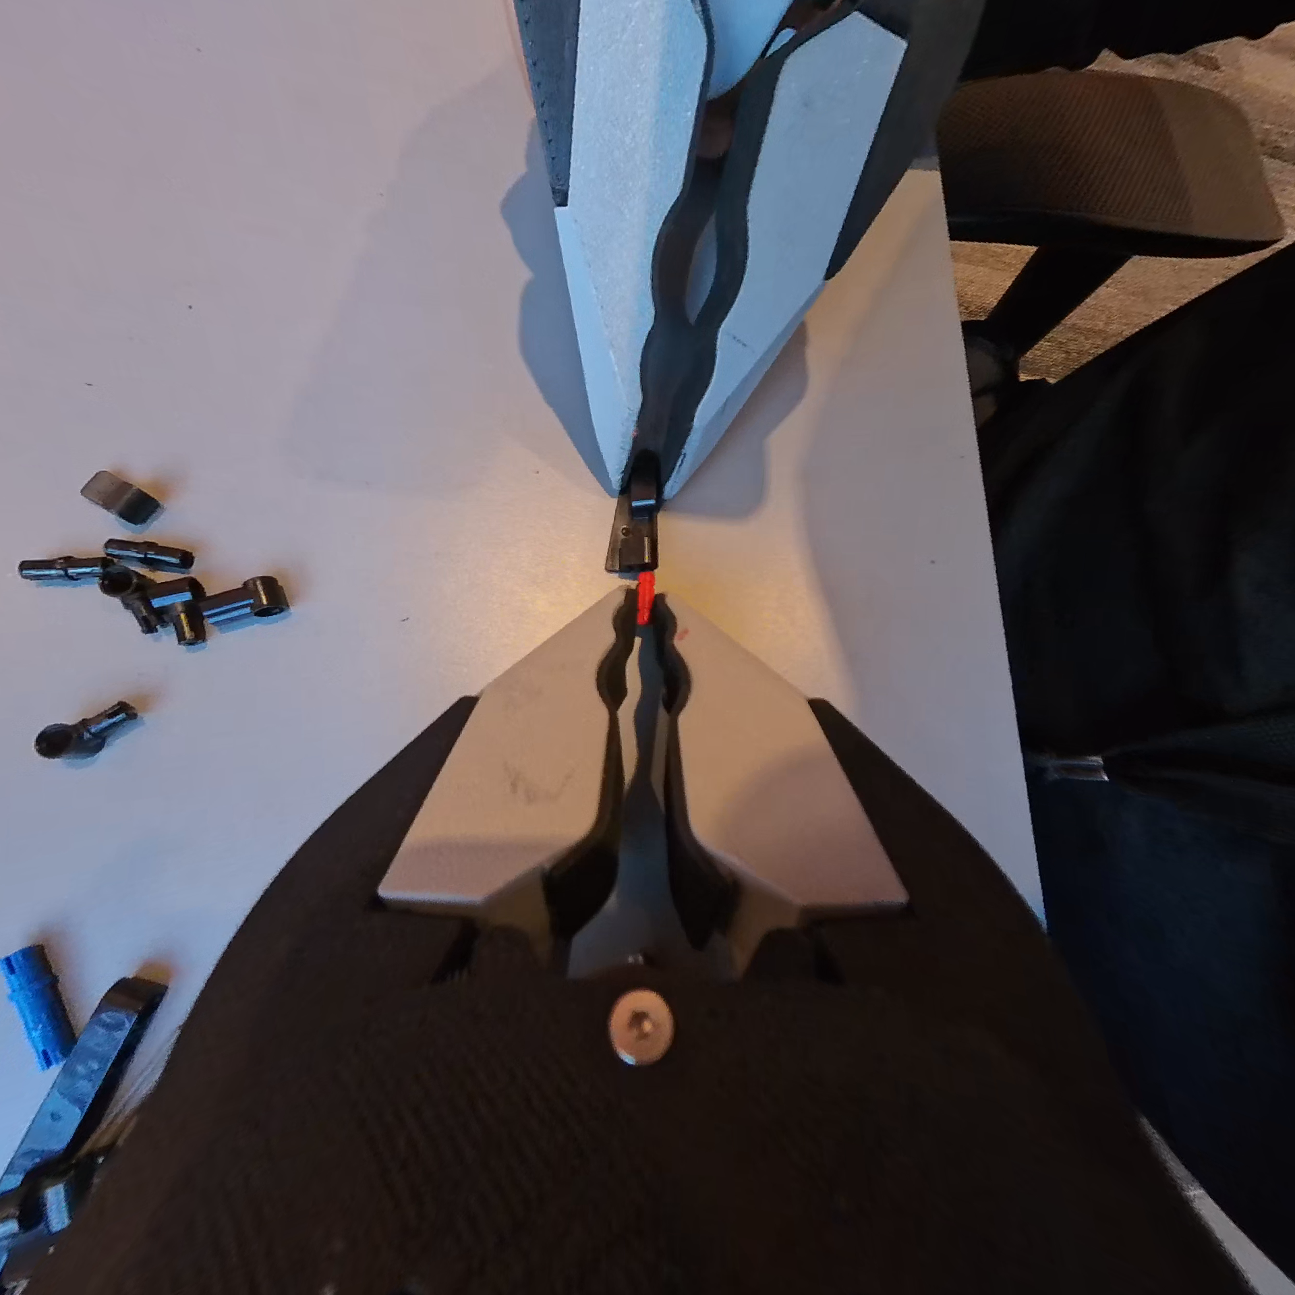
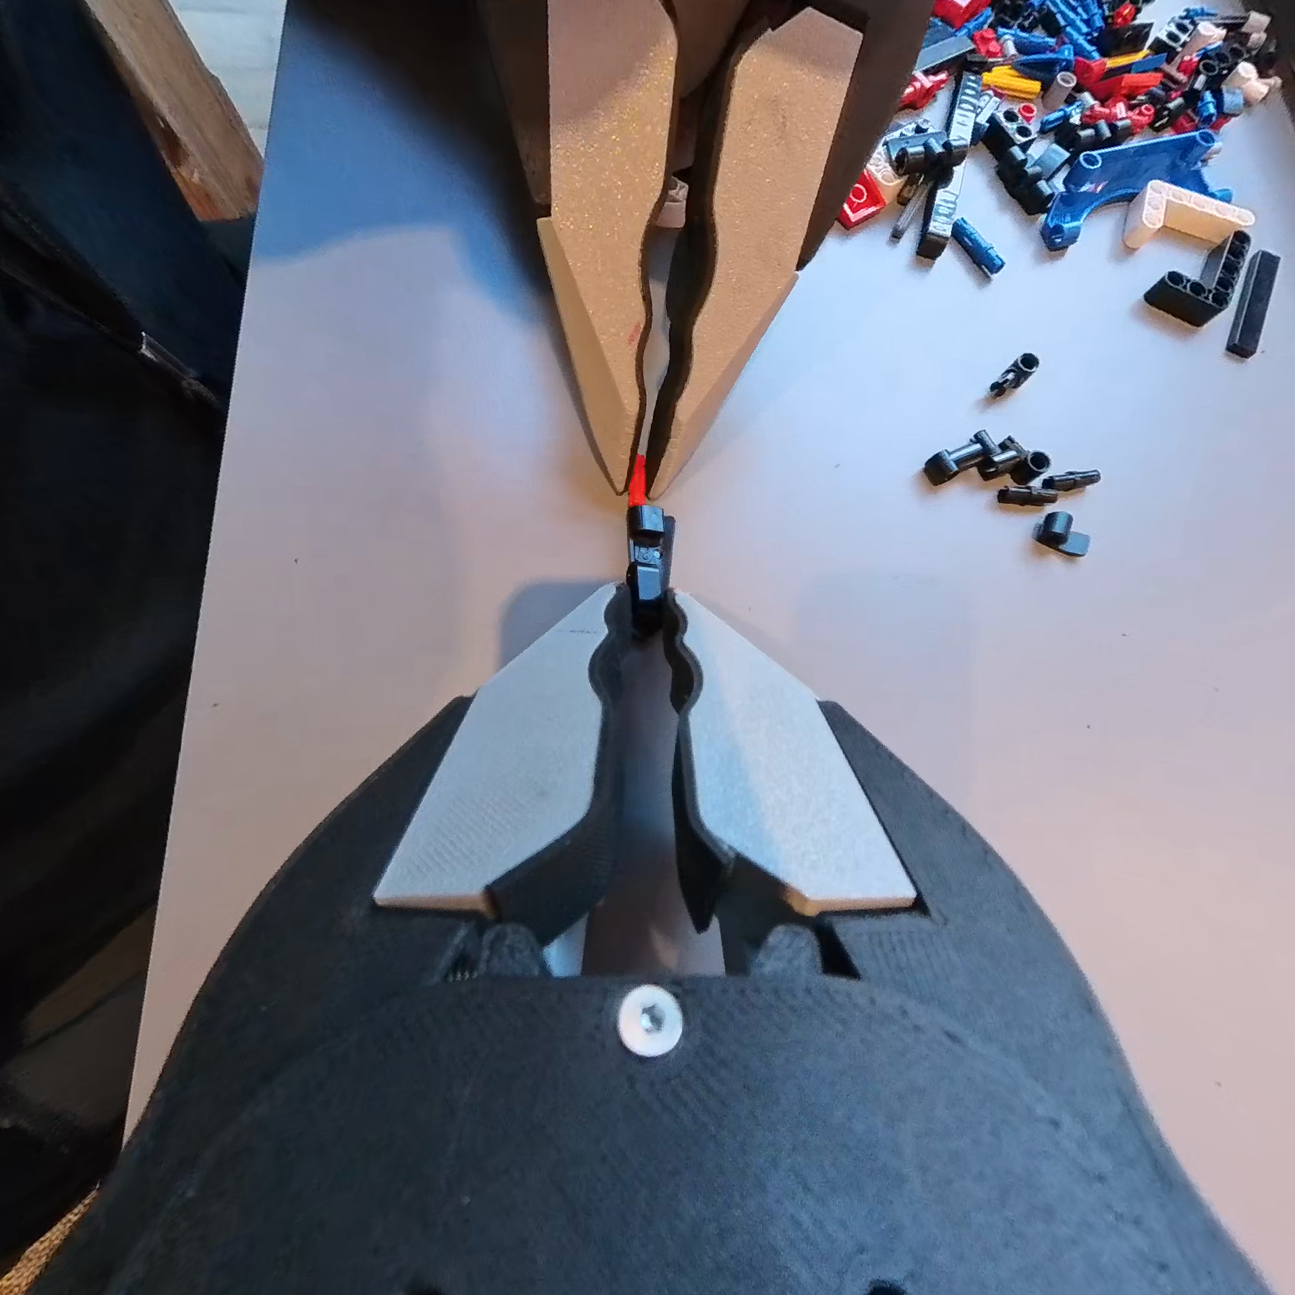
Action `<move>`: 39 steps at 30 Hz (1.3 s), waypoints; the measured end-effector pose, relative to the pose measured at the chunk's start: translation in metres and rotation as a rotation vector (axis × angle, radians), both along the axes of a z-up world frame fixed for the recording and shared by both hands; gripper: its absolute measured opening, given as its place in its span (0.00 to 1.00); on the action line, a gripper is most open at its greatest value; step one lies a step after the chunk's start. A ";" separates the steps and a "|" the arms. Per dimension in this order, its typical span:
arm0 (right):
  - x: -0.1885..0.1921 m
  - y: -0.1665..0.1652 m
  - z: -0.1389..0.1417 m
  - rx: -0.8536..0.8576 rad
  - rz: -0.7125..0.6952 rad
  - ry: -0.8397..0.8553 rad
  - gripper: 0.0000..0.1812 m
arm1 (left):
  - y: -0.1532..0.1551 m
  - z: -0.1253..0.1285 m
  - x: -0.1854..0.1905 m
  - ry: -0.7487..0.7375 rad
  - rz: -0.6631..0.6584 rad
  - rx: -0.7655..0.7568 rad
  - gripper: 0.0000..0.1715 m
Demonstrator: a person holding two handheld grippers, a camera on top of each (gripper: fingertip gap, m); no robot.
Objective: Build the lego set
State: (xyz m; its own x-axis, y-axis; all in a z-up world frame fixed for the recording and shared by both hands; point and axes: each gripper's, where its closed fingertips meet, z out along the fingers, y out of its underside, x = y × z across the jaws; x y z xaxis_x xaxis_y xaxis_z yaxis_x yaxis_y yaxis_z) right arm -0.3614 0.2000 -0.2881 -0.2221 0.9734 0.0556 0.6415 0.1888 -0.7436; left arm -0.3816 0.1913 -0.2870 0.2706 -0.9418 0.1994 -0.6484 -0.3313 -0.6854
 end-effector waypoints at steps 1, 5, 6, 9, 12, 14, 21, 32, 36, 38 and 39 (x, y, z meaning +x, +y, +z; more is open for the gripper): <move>0.000 0.000 0.000 0.000 0.000 0.000 0.03 | 0.000 0.000 0.000 -0.002 0.004 -0.004 0.00; 0.000 0.001 0.001 -0.003 -0.004 0.005 0.03 | 0.002 0.000 0.000 -0.003 0.011 -0.008 0.00; -0.001 0.001 0.001 -0.004 -0.006 0.004 0.03 | 0.002 0.000 0.000 -0.003 0.012 -0.008 0.00; -0.001 0.001 0.001 -0.006 -0.013 0.003 0.03 | 0.003 0.000 0.001 -0.007 0.019 -0.022 0.00; -0.001 0.001 0.001 0.001 -0.019 0.005 0.03 | 0.003 0.000 0.001 -0.017 0.036 -0.050 0.01; -0.001 0.001 0.001 -0.002 -0.026 0.005 0.03 | 0.003 0.000 0.001 -0.017 0.045 -0.055 0.01; -0.001 0.002 0.001 -0.007 -0.039 0.005 0.03 | 0.004 0.001 0.001 -0.048 0.098 -0.156 0.00; -0.002 0.003 0.001 0.020 -0.065 0.008 0.03 | 0.004 0.002 0.000 -0.066 0.143 -0.262 0.00; -0.003 0.003 0.001 0.029 -0.079 0.008 0.03 | 0.003 0.003 0.000 -0.086 0.152 -0.332 0.00; -0.003 0.003 0.001 0.039 -0.081 0.010 0.03 | 0.003 0.003 0.000 -0.091 0.155 -0.354 0.00; -0.003 0.002 0.001 0.044 -0.081 0.010 0.03 | 0.002 0.003 0.000 -0.093 0.157 -0.363 0.00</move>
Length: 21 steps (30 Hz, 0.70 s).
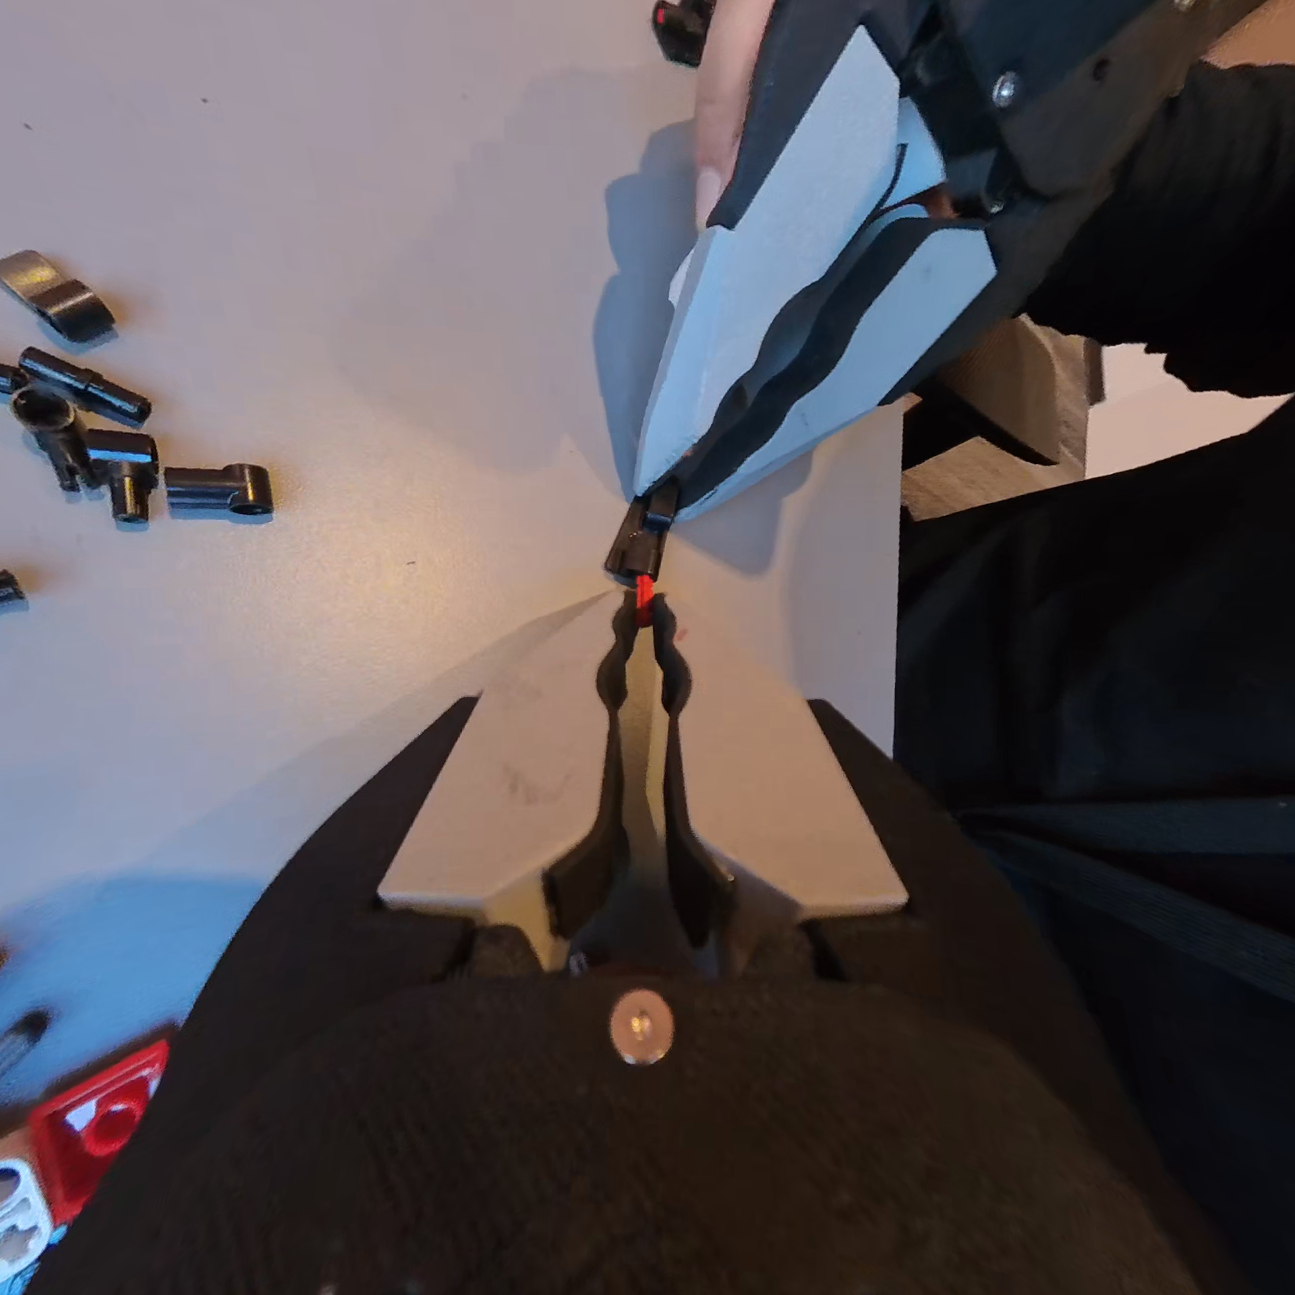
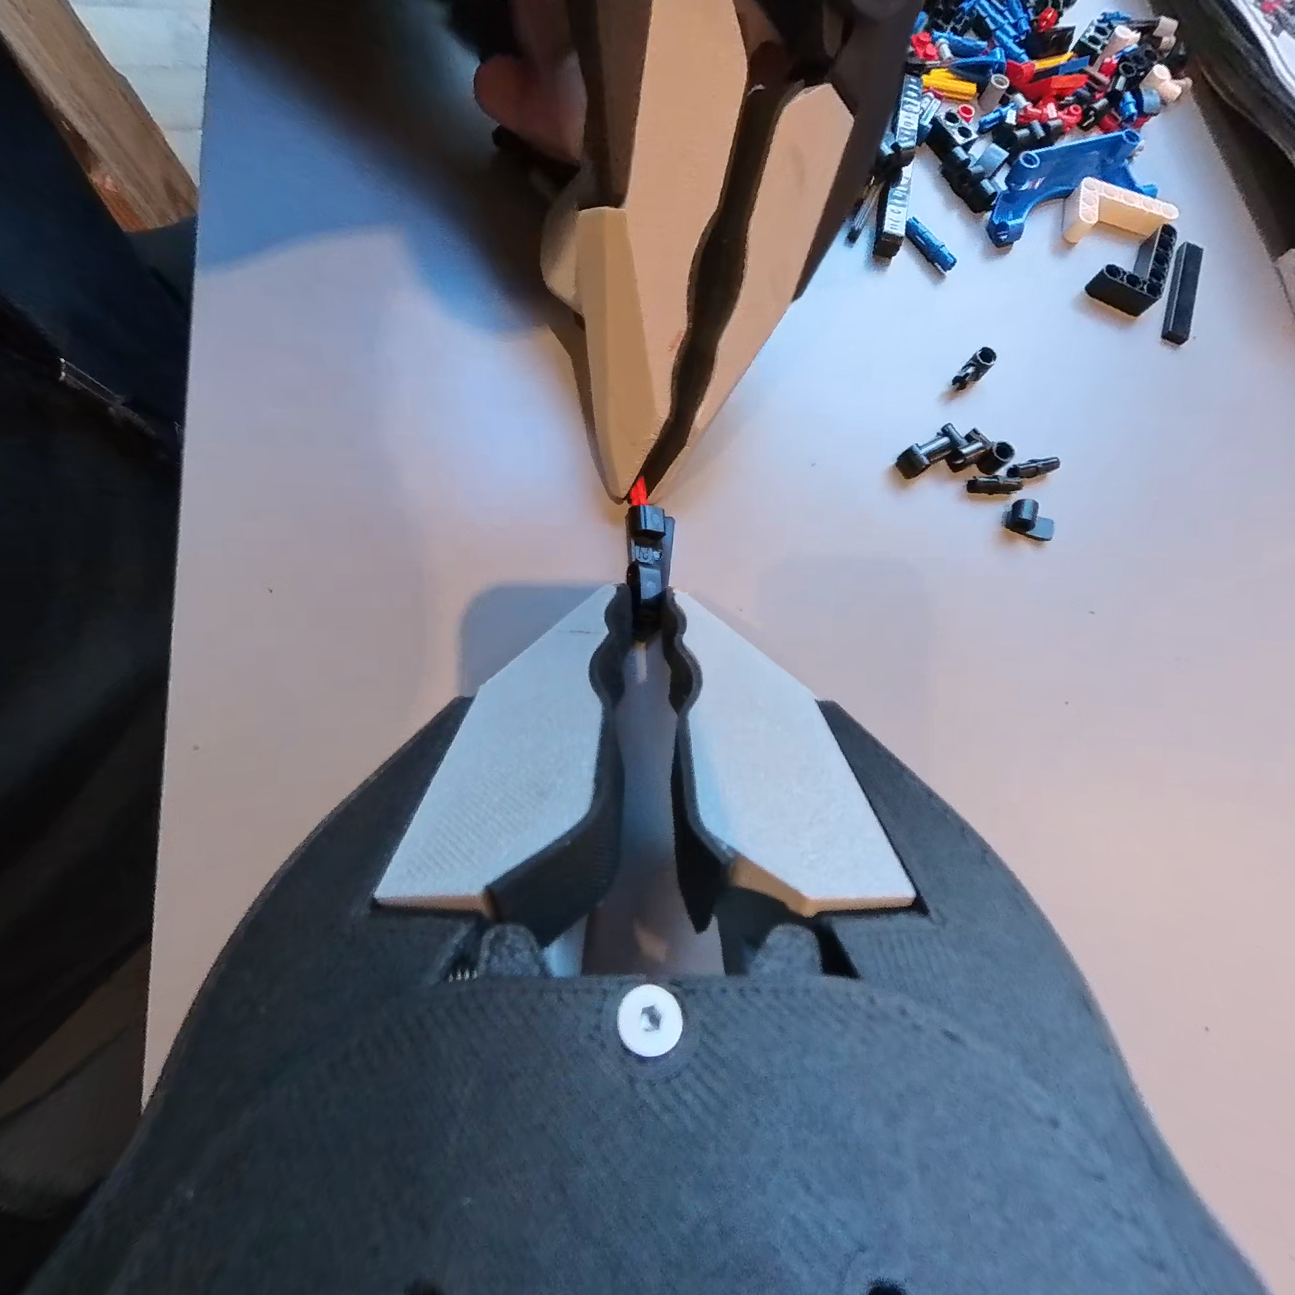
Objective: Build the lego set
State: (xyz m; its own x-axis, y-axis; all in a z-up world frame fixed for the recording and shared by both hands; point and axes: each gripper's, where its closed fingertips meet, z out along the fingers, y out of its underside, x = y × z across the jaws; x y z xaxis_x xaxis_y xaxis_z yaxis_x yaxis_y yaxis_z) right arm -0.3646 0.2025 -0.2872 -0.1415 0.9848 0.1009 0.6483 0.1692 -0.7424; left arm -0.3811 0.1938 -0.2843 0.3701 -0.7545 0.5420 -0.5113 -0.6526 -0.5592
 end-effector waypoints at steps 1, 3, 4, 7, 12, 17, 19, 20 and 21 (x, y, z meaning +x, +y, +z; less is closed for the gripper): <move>0.000 0.000 0.000 0.003 -0.001 0.000 0.03 | 0.000 0.000 0.000 -0.004 0.001 -0.011 0.00; 0.000 0.000 0.000 0.001 -0.003 0.000 0.03 | 0.000 0.000 0.001 -0.004 0.001 -0.026 0.00; 0.000 -0.001 0.000 -0.005 -0.005 -0.001 0.03 | 0.000 0.000 0.001 -0.003 0.000 -0.027 0.00; 0.000 -0.002 0.000 -0.017 0.000 -0.002 0.03 | 0.000 0.000 0.001 0.009 -0.008 -0.001 0.00; 0.001 -0.003 0.001 -0.049 0.018 -0.003 0.03 | 0.000 -0.001 0.002 0.043 -0.053 0.064 0.00; 0.000 -0.005 0.001 -0.042 0.057 -0.002 0.02 | -0.001 -0.001 0.002 0.043 -0.122 0.066 0.00; 0.000 -0.005 0.001 -0.031 0.069 0.000 0.02 | -0.002 -0.001 0.002 0.041 -0.146 0.060 0.00; 0.000 -0.006 0.001 -0.023 0.074 0.001 0.02 | -0.002 -0.001 0.002 0.043 -0.159 0.071 0.00; 0.000 -0.006 0.001 -0.021 0.079 0.002 0.02 | -0.003 -0.001 0.002 0.048 -0.172 0.083 0.00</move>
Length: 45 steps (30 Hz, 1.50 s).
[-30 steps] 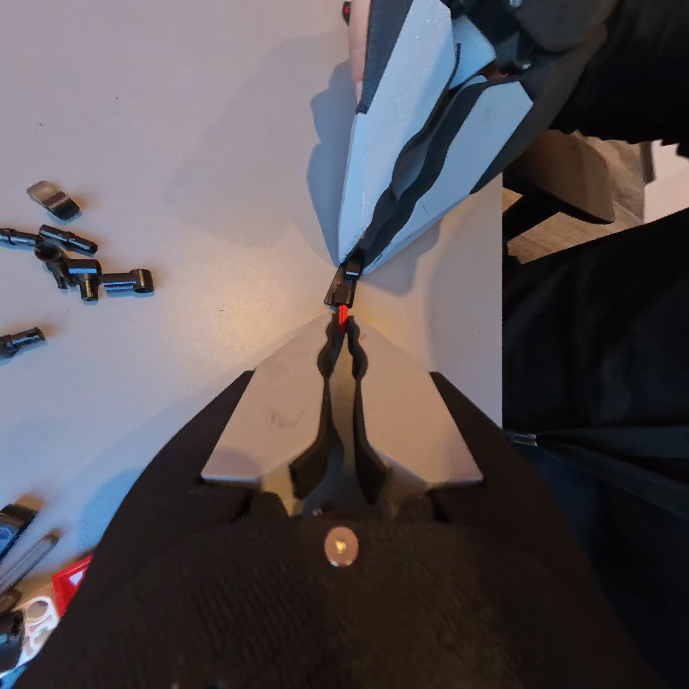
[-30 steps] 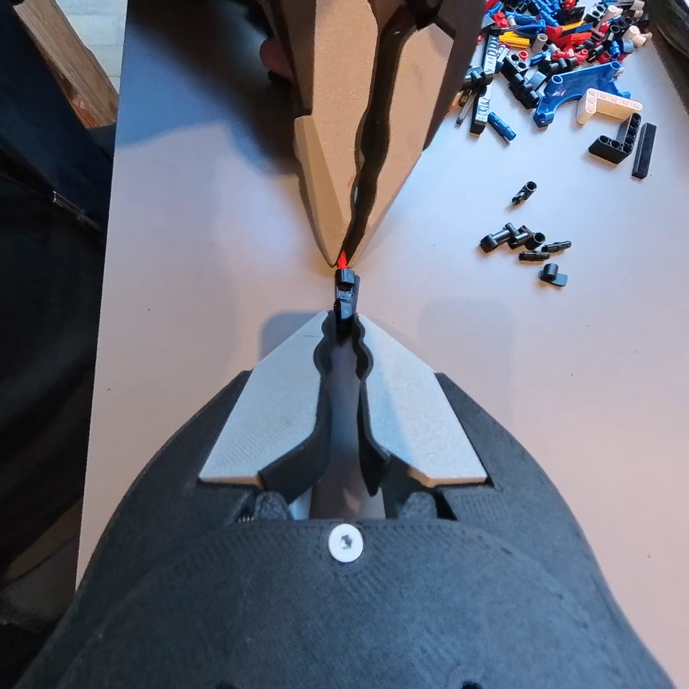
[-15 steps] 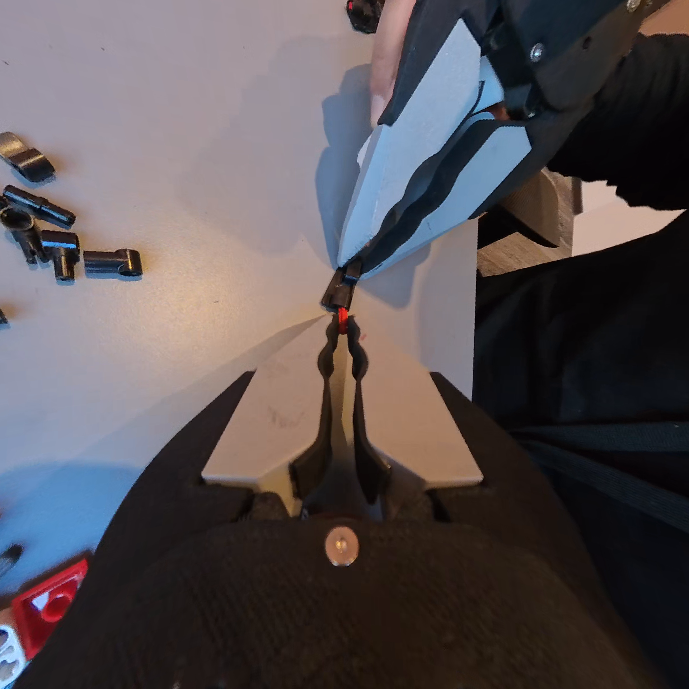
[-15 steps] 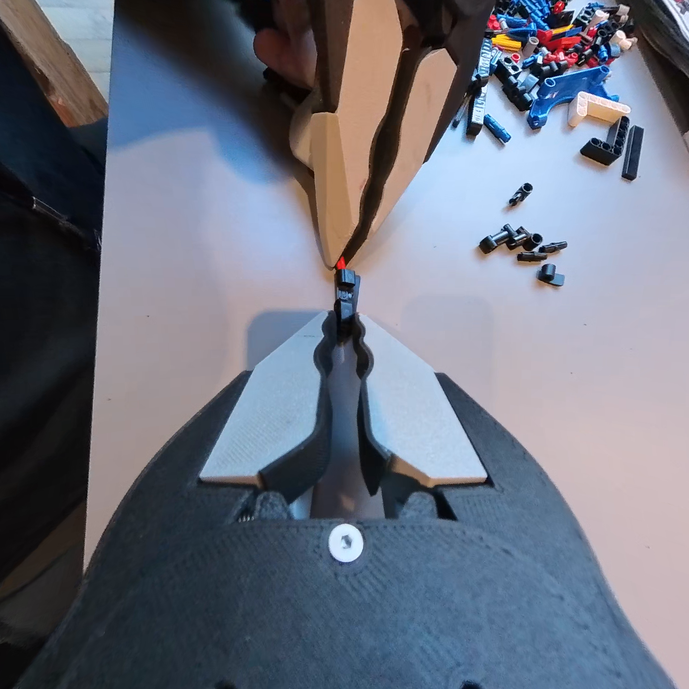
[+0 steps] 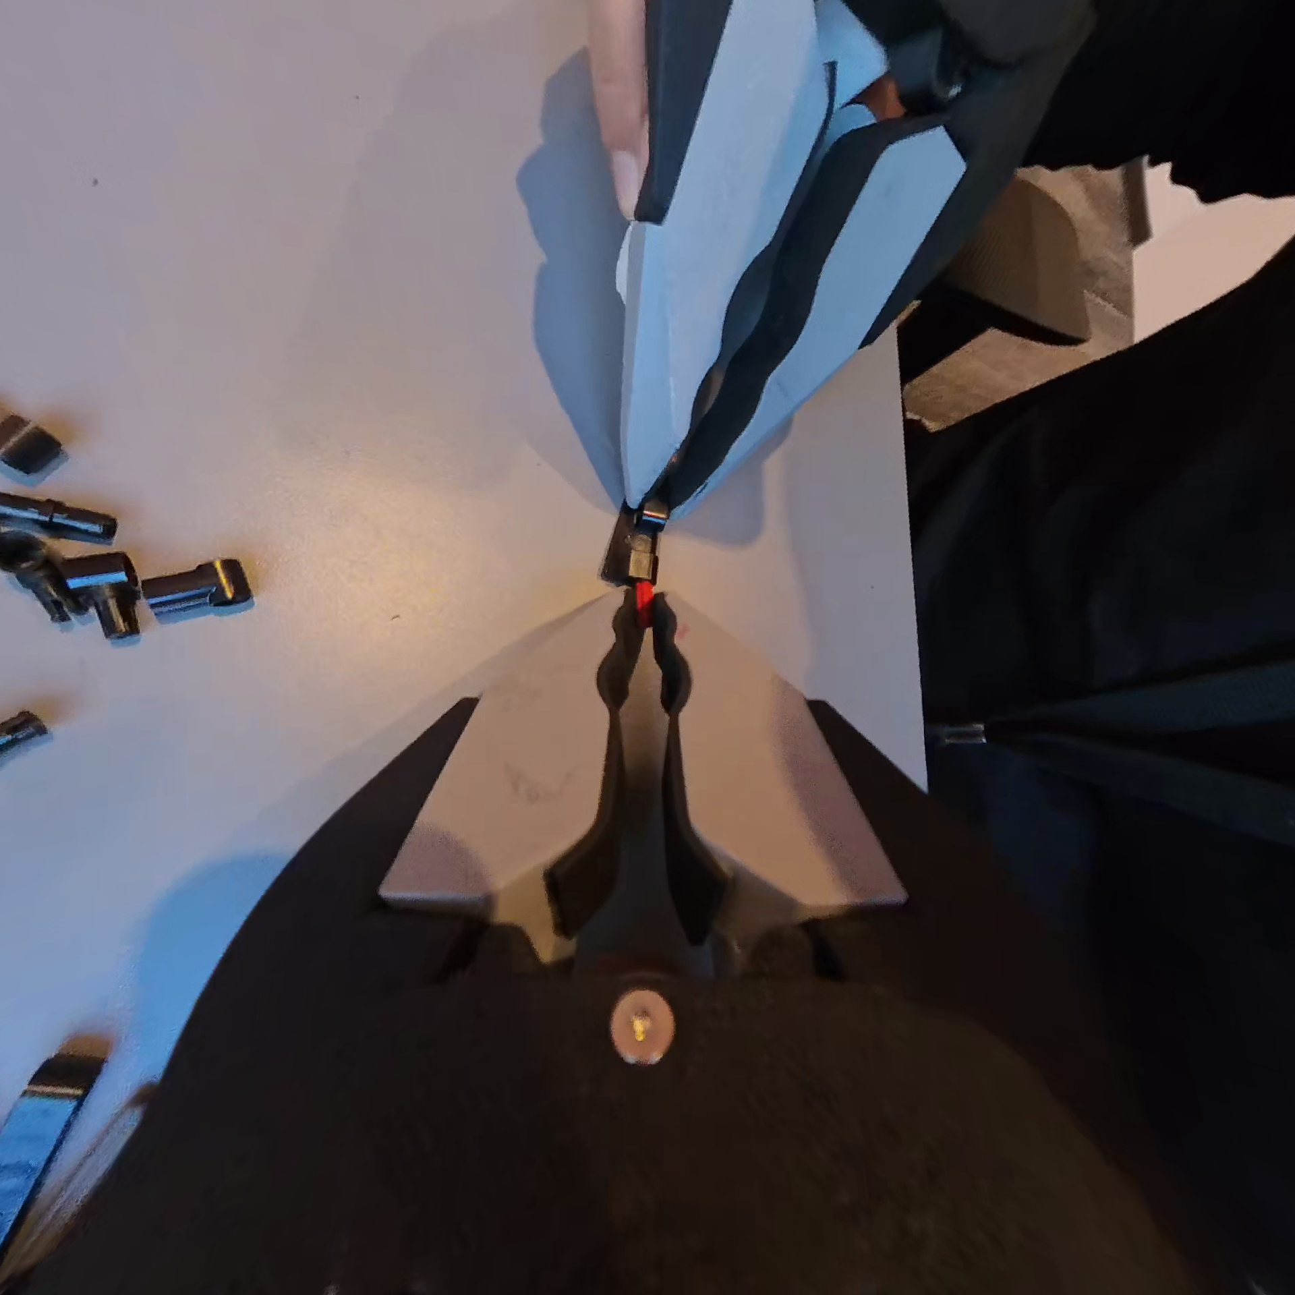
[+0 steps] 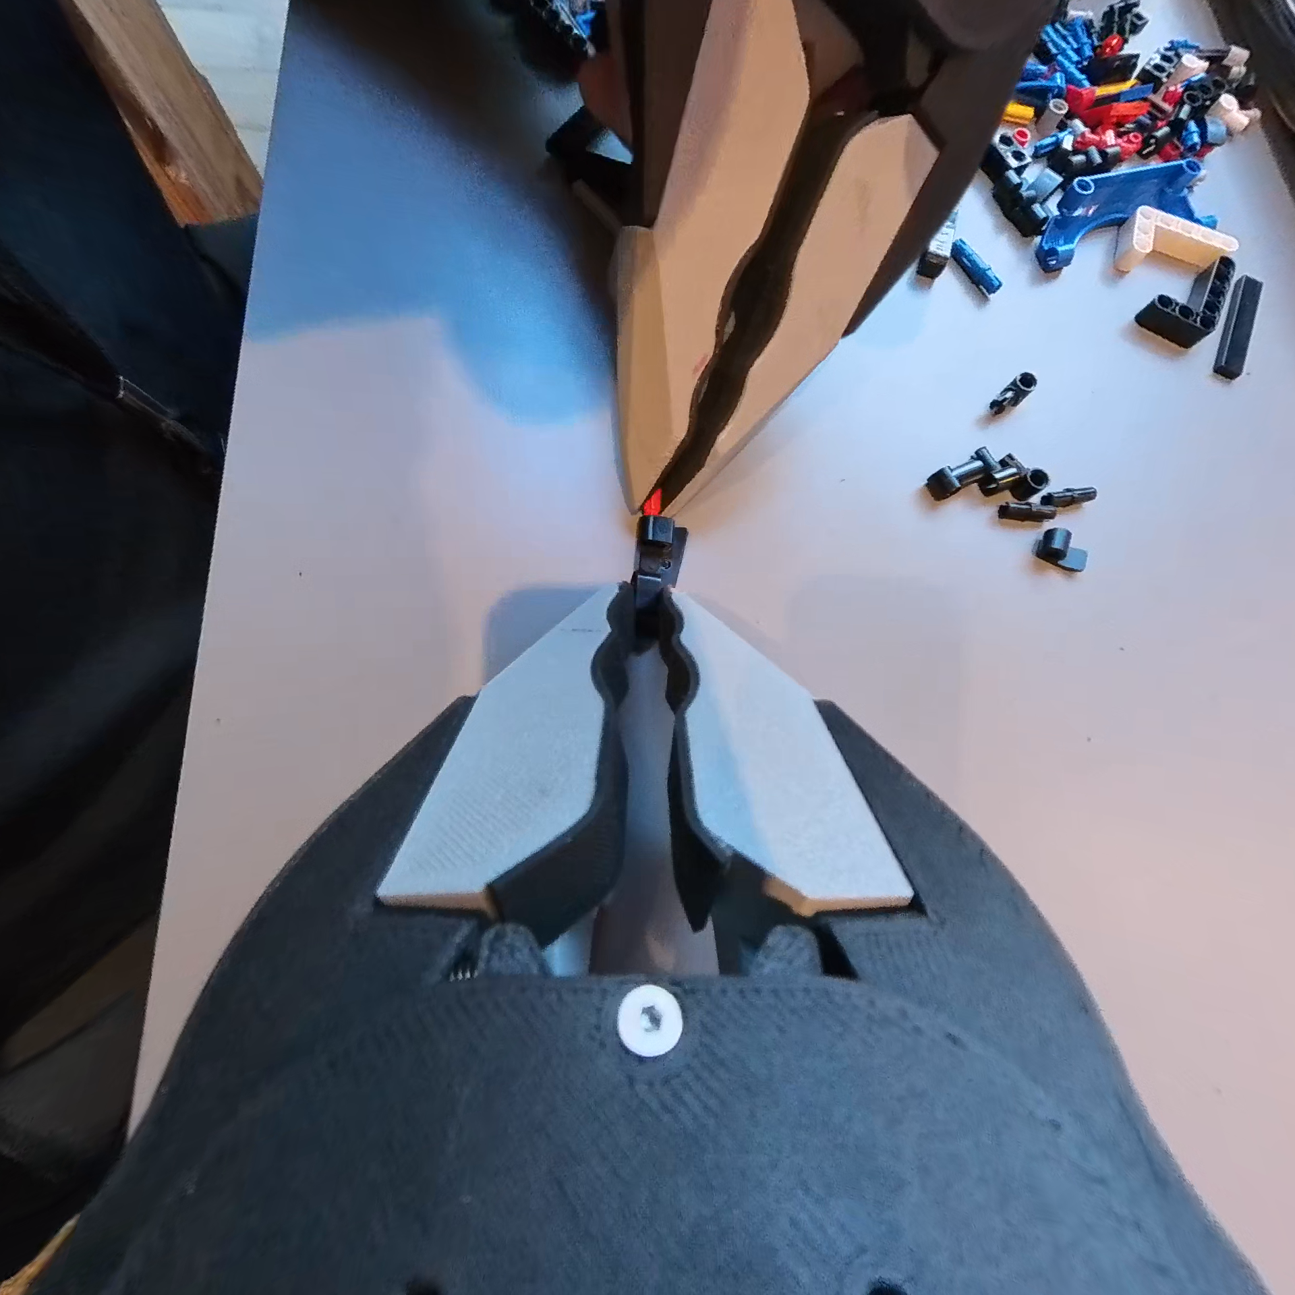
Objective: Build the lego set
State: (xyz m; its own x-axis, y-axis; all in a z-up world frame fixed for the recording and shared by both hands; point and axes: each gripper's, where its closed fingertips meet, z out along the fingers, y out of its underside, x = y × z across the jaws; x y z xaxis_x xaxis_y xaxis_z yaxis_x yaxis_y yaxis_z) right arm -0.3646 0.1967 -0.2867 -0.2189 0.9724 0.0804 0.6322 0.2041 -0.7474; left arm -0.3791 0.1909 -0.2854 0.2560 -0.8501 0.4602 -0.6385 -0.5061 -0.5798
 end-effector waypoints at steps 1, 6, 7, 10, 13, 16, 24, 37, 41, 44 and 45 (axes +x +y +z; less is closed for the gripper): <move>0.000 0.000 0.000 -0.002 0.004 0.000 0.02 | 0.000 0.000 0.000 0.005 -0.010 0.009 0.00; 0.001 0.000 0.000 -0.012 0.022 -0.004 0.02 | 0.000 0.000 0.001 -0.010 0.004 -0.020 0.00; 0.000 0.000 0.000 -0.017 0.024 -0.005 0.02 | 0.000 0.000 0.001 -0.014 0.009 -0.020 0.00; 0.000 0.000 0.000 -0.022 0.030 -0.007 0.02 | 0.000 0.000 0.001 -0.004 0.002 0.009 0.00; 0.000 -0.001 0.000 -0.021 0.045 -0.007 0.02 | 0.000 0.000 0.001 0.014 -0.028 0.046 0.00; 0.000 -0.001 0.000 -0.018 0.060 -0.006 0.02 | 0.000 0.000 0.002 -0.013 -0.033 0.032 0.00; 0.001 -0.001 0.000 -0.003 0.080 -0.002 0.02 | 0.000 -0.001 0.002 0.006 -0.072 0.141 0.00; -0.001 -0.002 0.000 0.020 0.084 0.015 0.02 | 0.001 -0.001 -0.001 0.024 -0.021 0.268 0.01; -0.001 -0.001 0.000 0.020 0.083 0.016 0.01 | 0.000 0.000 -0.003 0.014 -0.019 0.263 0.06; -0.001 -0.001 0.000 0.021 0.081 0.017 0.02 | -0.001 0.004 -0.005 0.013 -0.024 0.283 0.07; -0.001 -0.001 0.000 0.020 0.081 0.017 0.02 | -0.001 0.004 -0.006 0.017 -0.024 0.288 0.07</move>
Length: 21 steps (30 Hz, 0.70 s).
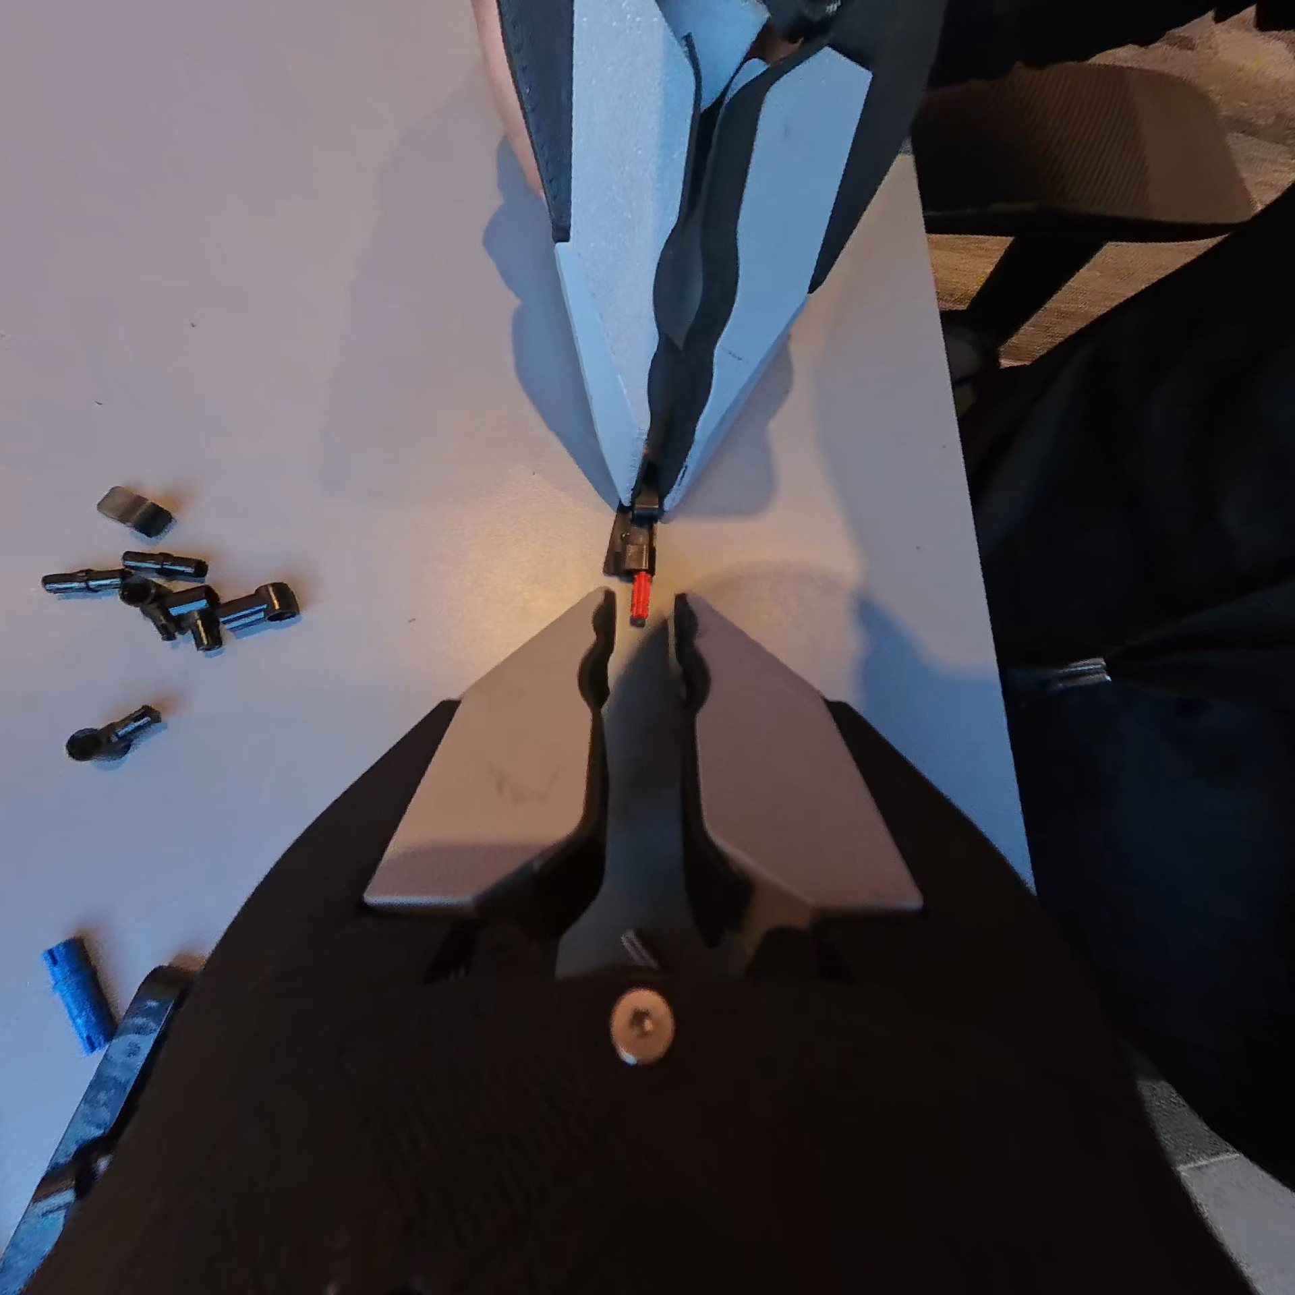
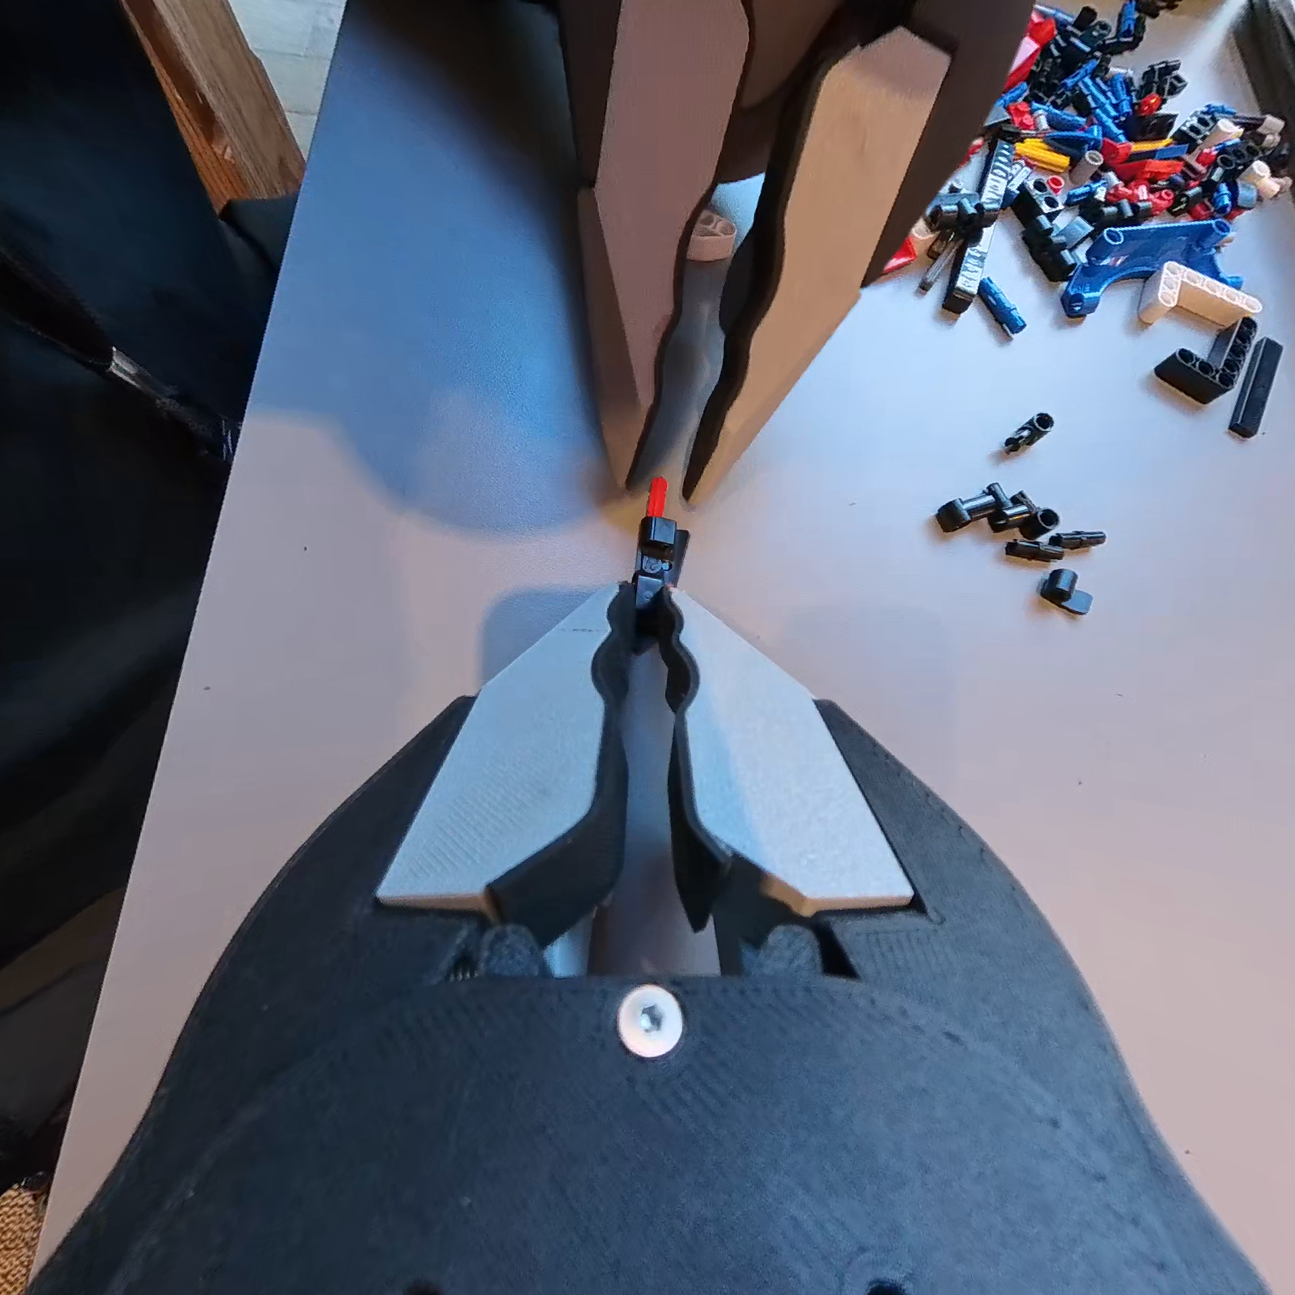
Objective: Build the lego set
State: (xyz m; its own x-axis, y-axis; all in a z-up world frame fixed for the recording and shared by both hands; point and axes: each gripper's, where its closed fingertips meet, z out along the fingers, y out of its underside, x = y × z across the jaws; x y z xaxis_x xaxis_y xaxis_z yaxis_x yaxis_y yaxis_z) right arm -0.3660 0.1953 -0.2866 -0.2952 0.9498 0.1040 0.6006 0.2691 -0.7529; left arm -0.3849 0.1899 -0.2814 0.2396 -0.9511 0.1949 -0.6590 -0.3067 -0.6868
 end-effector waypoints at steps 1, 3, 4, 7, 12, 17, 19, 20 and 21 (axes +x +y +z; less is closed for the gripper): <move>0.000 0.000 0.000 -0.002 0.000 0.000 0.02 | 0.000 -0.001 -0.001 0.008 0.000 0.003 0.07; 0.000 0.000 0.000 -0.007 0.000 -0.002 0.02 | 0.000 -0.003 -0.004 0.028 -0.005 0.017 0.07; 0.000 0.000 0.000 -0.010 -0.001 -0.002 0.01 | 0.000 -0.005 -0.004 0.035 -0.011 0.021 0.06; 0.000 0.000 0.000 -0.010 -0.001 -0.002 0.01 | -0.002 -0.006 -0.001 0.039 -0.025 0.041 0.01; 0.000 0.000 0.000 -0.014 -0.002 -0.003 0.02 | -0.002 -0.005 -0.001 0.033 -0.020 0.036 0.00; 0.000 0.000 0.000 -0.017 -0.004 -0.004 0.02 | 0.000 -0.006 -0.001 0.033 -0.009 0.015 0.00; 0.000 0.001 0.000 -0.018 -0.004 -0.005 0.02 | 0.000 -0.006 -0.001 0.038 -0.022 0.014 0.00; 0.000 0.001 0.000 -0.019 -0.004 -0.006 0.02 | 0.001 -0.006 -0.001 0.040 -0.036 0.018 0.00; 0.000 0.001 0.000 -0.022 -0.003 -0.007 0.02 | 0.001 -0.006 -0.001 0.041 -0.055 0.025 0.00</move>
